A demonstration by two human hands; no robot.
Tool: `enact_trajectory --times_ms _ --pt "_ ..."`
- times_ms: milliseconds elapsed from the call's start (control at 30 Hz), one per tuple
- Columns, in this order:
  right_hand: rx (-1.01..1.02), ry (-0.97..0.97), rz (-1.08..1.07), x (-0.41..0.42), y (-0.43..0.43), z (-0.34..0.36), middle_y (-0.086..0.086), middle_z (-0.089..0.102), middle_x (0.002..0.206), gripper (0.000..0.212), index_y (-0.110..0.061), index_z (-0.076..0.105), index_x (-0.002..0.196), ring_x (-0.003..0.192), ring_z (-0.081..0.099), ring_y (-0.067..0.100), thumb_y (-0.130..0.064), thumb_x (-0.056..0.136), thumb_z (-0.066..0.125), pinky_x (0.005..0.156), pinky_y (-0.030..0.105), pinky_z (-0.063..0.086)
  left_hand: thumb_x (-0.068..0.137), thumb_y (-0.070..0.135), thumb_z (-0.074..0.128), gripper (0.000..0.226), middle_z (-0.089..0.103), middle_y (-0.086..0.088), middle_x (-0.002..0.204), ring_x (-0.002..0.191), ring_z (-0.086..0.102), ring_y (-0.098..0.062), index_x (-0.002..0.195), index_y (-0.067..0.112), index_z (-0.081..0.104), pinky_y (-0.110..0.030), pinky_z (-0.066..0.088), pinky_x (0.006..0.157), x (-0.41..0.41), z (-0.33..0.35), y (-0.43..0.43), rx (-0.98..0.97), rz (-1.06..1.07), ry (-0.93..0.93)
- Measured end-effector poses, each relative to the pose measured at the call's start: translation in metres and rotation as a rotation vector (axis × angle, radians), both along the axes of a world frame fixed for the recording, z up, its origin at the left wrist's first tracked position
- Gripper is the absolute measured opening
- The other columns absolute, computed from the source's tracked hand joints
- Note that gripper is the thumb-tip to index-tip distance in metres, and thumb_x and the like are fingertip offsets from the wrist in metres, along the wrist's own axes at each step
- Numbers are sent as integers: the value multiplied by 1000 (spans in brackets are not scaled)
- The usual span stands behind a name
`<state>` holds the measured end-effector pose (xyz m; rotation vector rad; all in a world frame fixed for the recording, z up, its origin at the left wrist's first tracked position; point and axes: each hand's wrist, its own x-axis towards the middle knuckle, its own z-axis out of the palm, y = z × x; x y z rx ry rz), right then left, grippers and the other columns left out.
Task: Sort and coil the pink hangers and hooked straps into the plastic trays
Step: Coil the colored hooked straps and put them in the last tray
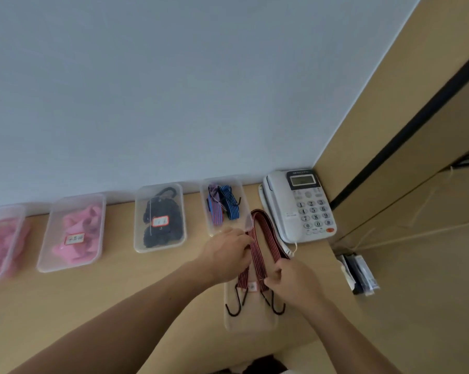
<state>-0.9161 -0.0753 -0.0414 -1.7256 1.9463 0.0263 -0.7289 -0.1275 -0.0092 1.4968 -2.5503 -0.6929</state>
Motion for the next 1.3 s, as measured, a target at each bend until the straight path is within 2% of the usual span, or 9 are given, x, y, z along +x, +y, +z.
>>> enact_trajectory --times_ms 200,467,600,700,833,967,1100,1200,1300 --pt "5 39 72 8 6 -14 -4 64 93 42 -20 53 104 86 63 17 -51 77 66 64 29 43 92 22 45 34 66 -4 114 108 58 -25 118 18 67 -37 48 91 -6 0 15 120 77 -45" --pt "45 -109 -9 -2 1 -22 -9 62 96 24 -23 62 101 92 62 15 -36 82 65 72 28 44 92 21 48 37 66 -2 117 106 60 -22 124 22 65 -31 47 88 -19 7 22 140 180 -14" --pt "63 -496 -164 -15 -14 3 -9 67 89 19 -19 69 98 79 62 3 -22 81 75 66 15 45 90 20 53 44 60 2 130 120 54 -17 134 23 57 -29 42 99 -20 17 20 111 155 28" --pt "31 -811 -266 -21 -22 38 -5 67 72 12 -17 70 92 53 56 3 -12 82 75 52 14 44 92 24 57 48 51 6 143 131 43 -8 139 24 52 -19 30 107 -25 32 17 73 115 159" --pt "-84 -997 -319 -29 -31 76 -1 68 67 10 -13 70 91 49 56 4 -7 84 74 49 17 45 95 33 58 40 61 12 132 105 51 8 135 27 56 -7 35 93 -34 56 10 139 202 374" --pt "-123 -1151 -381 -37 -32 101 0 63 57 10 -6 68 92 46 53 10 -3 84 72 47 20 46 95 35 60 42 68 11 120 109 61 2 136 24 57 -19 45 99 -43 74 6 256 280 538" --pt "-198 -1258 -397 -42 -34 120 3 67 65 9 -7 69 93 56 60 11 -3 85 70 56 21 51 93 30 65 40 72 8 114 106 65 -2 132 19 60 -29 48 101 -55 90 6 271 259 673" --pt "-298 -1292 -360 -39 -37 133 -2 72 73 10 -12 72 90 65 66 6 -4 84 71 61 16 52 98 20 60 25 75 -6 103 99 69 -16 119 11 67 -37 52 96 -60 104 4 235 245 799" --pt "-374 -1241 -337 -38 -39 138 -1 75 89 9 -18 74 91 87 69 12 -14 84 73 76 21 54 102 18 52 24 71 -23 97 86 66 -31 104 2 70 -49 51 90 -59 116 -1 259 287 922"
